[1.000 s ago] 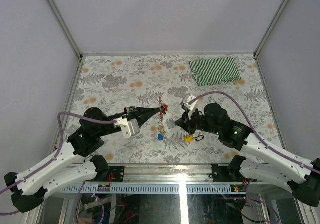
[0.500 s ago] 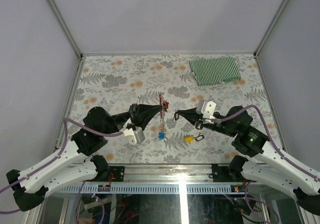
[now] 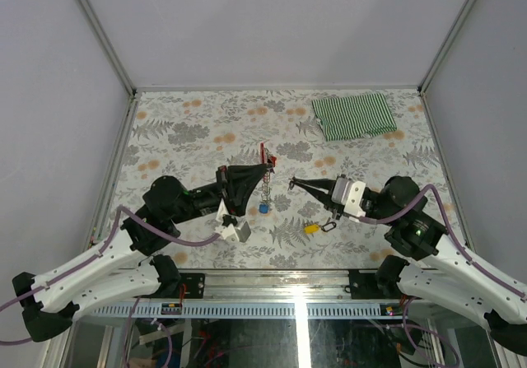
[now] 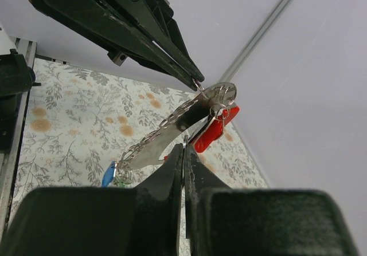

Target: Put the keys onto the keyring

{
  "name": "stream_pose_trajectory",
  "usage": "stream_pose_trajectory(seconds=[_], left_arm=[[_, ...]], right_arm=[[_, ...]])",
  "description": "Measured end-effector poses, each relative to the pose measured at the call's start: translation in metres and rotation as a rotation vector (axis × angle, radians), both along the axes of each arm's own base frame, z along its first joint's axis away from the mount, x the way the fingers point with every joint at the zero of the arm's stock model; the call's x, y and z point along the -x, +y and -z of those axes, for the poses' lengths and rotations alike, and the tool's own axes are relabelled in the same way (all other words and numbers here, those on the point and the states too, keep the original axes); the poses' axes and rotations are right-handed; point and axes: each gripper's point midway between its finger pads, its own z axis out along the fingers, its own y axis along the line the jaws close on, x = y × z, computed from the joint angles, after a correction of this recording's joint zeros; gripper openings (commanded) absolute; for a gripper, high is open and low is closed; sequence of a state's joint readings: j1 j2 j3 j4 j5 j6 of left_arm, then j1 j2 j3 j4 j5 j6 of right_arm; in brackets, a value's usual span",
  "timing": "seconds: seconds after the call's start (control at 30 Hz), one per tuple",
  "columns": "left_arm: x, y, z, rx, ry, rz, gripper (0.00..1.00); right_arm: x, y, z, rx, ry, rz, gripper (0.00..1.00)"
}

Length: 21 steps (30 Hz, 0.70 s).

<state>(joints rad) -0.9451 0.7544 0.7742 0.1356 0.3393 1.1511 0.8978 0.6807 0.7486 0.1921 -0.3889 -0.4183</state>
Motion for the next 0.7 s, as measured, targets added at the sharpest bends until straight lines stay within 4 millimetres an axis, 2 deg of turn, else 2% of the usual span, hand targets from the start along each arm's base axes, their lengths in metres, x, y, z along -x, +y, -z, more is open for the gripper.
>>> stream_pose_trajectory(seconds=[0.2,0.3,0.5,0.7], left_arm=[[0.008,-0.004,-0.004,0.001,-0.038,0.031,0.00],[0.013,-0.005,-0.014,0.042,-0.040,0.060,0.00],[0.024,-0.004,-0.044,0.179,-0.028,0.116,0.00],[0.027,-0.004,-0.053,0.250,0.009,0.149,0.00]], right_arm=[[0.003,0.004,0.000,0.012,-0.034,-0.027,0.00],[0.004,0.006,0.000,0.016,-0.039,-0.044,0.00],[0.010,0.008,-0.019,-0.046,-0.056,-0.075,0.00],[0.011,0.011,-0.043,-0.153,-0.031,-0.094,0.00]])
